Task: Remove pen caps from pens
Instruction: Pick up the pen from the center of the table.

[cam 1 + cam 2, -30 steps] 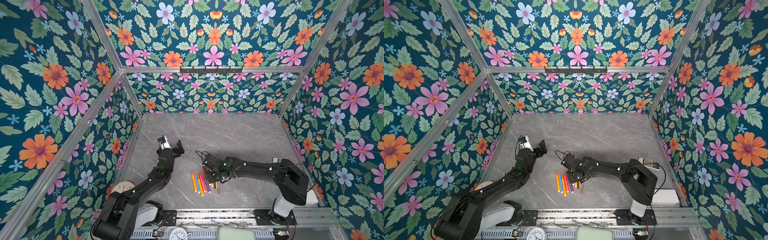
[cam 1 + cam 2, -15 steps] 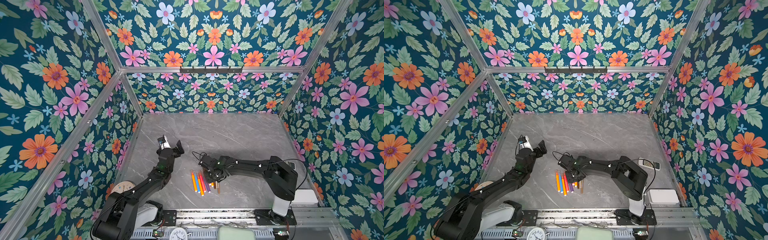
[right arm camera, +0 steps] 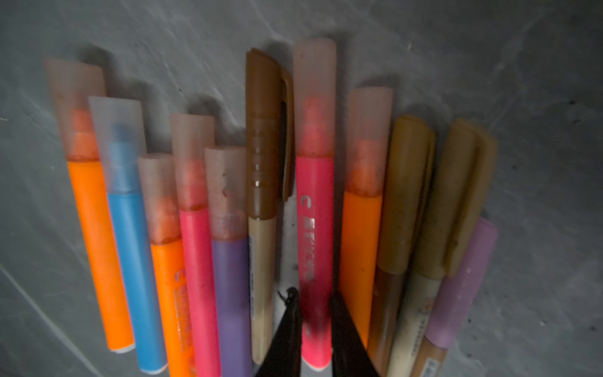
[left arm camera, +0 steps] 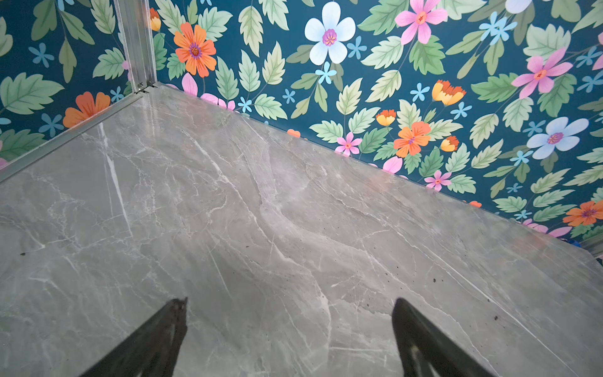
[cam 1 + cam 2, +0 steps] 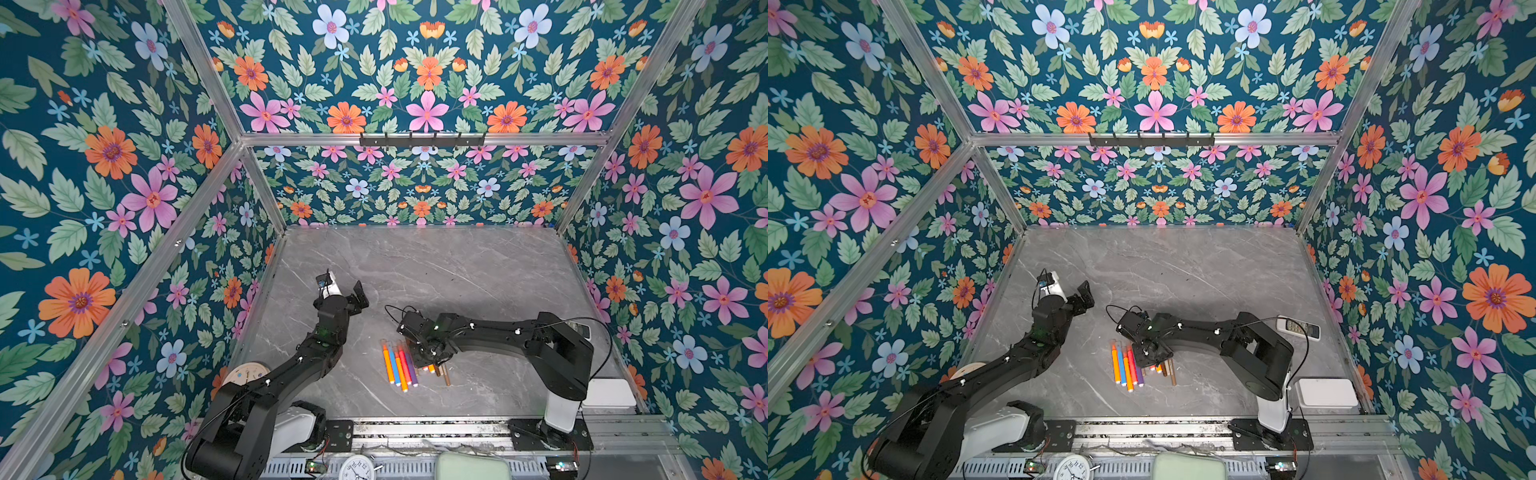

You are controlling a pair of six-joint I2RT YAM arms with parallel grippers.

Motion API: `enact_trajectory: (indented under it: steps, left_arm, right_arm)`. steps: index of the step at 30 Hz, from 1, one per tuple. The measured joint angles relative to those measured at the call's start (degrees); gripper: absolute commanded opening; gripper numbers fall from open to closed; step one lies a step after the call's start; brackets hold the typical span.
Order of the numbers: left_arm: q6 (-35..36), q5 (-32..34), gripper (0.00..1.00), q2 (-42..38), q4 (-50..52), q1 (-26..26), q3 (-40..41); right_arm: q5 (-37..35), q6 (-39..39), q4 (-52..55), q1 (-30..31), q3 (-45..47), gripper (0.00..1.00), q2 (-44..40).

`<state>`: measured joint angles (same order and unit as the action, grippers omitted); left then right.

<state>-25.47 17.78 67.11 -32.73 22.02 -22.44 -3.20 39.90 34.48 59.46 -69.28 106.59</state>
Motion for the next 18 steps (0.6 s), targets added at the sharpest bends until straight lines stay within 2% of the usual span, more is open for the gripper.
enact_trajectory:
  steps: [15,18]
  left_arm:
    - [0.0,-0.8,1.00,0.8,0.2,0.0,-0.3]
    - [0.0,-0.8,1.00,0.8,0.2,0.0,-0.3]
  right_arm:
    - [-2.1,0.6,1.0,0.7,-1.3,0.21,2.5]
    - [-2.8,0.6,1.4,1.0,-1.8,0.17,2.9]
